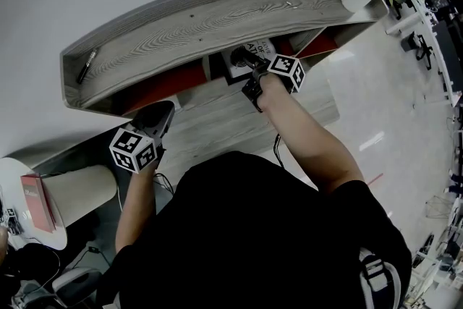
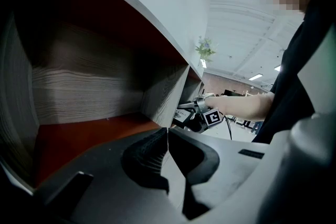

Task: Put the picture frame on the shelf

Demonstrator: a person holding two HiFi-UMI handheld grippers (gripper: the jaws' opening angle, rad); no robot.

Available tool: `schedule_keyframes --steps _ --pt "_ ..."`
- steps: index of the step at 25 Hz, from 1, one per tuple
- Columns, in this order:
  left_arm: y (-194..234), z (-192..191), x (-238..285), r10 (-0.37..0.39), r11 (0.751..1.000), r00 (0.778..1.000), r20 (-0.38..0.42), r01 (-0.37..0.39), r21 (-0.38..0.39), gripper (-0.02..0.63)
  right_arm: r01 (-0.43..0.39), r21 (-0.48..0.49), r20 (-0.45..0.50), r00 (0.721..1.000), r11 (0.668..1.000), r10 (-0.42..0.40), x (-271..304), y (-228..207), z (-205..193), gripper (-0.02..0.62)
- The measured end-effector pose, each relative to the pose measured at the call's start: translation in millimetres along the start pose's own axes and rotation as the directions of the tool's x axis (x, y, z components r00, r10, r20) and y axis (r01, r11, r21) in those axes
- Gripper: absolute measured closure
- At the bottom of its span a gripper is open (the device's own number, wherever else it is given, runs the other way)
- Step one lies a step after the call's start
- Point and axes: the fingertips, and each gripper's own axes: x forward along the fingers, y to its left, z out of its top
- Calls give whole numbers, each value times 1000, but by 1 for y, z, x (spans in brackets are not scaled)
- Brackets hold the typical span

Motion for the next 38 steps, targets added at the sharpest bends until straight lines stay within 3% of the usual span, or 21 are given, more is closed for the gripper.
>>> schedule_keyframes --steps 30,38 --pt "-21 6 13 -24 999 1000 -5 24 30 583 -136 -91 -61 990 987 131 -72 -29 -19 216" --pt "-26 7 16 -29 999 1000 -5 29 32 583 -138 -192 -74 989 972 126 -84 -27 -26 353"
